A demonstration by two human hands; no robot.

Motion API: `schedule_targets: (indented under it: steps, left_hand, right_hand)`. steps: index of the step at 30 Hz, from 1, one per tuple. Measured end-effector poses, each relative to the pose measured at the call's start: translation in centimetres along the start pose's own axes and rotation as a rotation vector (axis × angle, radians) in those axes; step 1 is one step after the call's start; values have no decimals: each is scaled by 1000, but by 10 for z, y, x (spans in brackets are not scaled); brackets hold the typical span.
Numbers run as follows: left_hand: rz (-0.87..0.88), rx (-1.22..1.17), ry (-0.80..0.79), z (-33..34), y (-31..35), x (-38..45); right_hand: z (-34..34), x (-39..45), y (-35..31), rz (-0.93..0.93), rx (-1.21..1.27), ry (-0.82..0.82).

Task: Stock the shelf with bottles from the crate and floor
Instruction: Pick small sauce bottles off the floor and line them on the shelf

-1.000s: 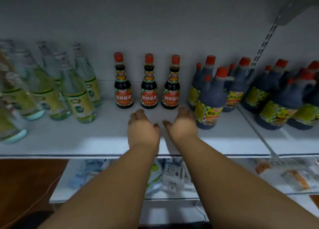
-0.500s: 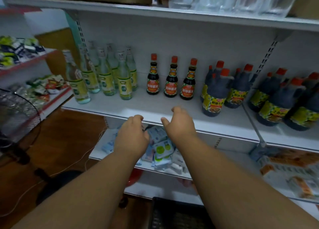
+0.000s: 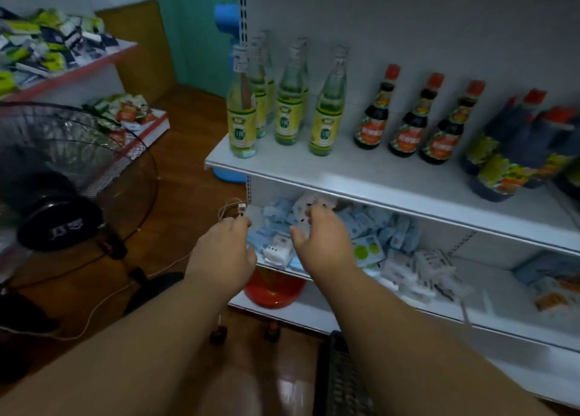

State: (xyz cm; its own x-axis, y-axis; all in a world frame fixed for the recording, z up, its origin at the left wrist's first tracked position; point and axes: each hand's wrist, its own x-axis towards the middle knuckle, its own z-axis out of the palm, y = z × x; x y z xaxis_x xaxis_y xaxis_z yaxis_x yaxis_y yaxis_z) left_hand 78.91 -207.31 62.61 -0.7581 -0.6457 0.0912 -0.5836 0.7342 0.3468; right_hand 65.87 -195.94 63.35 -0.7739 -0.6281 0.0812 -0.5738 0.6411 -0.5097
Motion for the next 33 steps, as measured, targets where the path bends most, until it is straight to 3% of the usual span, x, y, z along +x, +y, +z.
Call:
schedule_targets:
  steps: [10,13,16,20,28,33]
  left_hand:
    - [-128,-58,-79,73,-55,0]
    - [-124,-59,-104,130,-94,-12]
    - [-185,-27,-291,190,-134,-28]
    - [-189,-17,-388,266,-178,-44]
    - [-99,45,-480,420,-253,-61]
    - [-122,-3,-485,511,-274,-47]
  right_hand:
    - [107,13,15,-57,-42,-169]
    - [160,6,36,-30,-61,-249]
    - [226,-6,60,-4,-63,-339]
    - [315,-27,98,40,-84,-454]
    - [487,-48,188,131,-223,-635]
    - [562,-20,247,213,-297,-609]
